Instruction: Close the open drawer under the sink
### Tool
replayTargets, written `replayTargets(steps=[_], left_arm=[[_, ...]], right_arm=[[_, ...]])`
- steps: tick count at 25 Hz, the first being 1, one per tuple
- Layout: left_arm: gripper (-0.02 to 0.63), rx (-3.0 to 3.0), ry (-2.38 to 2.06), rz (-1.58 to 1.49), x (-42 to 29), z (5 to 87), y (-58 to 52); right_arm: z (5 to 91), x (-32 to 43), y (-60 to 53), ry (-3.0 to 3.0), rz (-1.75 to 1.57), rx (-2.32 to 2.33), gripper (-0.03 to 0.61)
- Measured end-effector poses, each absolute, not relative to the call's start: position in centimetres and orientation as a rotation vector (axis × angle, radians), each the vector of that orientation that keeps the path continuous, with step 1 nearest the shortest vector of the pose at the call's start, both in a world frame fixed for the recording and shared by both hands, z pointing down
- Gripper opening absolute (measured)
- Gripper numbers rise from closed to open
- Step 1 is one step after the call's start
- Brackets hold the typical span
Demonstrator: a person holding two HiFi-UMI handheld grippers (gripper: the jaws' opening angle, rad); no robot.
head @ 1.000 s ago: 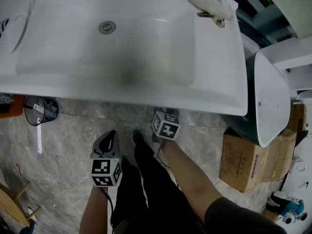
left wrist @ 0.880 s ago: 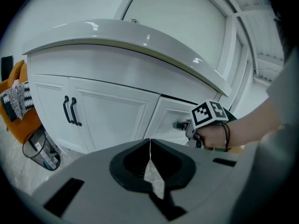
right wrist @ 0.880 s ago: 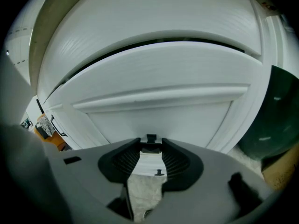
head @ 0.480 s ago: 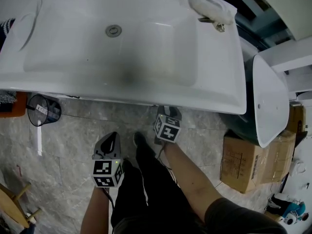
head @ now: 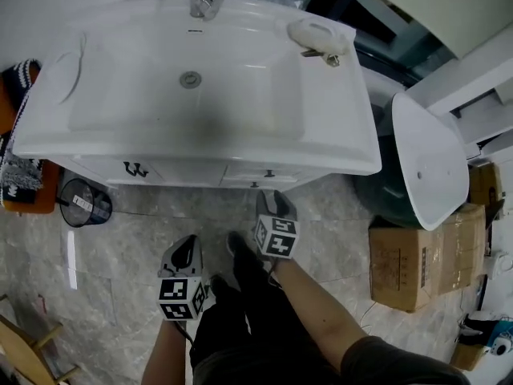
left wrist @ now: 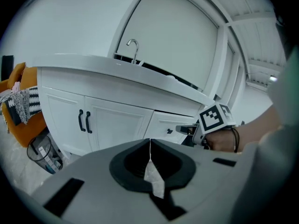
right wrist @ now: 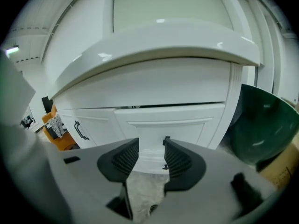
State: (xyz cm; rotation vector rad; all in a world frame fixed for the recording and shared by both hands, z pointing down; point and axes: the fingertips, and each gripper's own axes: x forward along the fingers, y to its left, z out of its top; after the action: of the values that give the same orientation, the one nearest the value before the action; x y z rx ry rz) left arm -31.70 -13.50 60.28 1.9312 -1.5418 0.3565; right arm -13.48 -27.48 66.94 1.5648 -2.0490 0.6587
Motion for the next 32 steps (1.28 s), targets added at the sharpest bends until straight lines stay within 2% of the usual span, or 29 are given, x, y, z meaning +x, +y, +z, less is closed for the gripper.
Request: replayTargets(steps=[11,20,26,32], left_arm=[[0.015,1.929,-1.561,0.266,-30.7,54.2,-9.0],[0.015,1.859,-1.673,0.246,-28.0,51.1,-6.9],[0.015,1.820,-1.767,0.240,-23.9,48.9,-5.1],[0.015,1.807,-1.864,0.254,-19.6,46.9,-3.1]], right_arm=[[57.2,-13.6,-21.7,-2.187,0.523,1.449,0.161],[53.9,-12.1,-19.2,-2.313,0.500,1.287,0.159],[52.1,-9.0,-17.8,-2.416,0.493,1.178,0.086],[49.9,-5.2,-16.1,-2.496,0.468,1.096,0.056]])
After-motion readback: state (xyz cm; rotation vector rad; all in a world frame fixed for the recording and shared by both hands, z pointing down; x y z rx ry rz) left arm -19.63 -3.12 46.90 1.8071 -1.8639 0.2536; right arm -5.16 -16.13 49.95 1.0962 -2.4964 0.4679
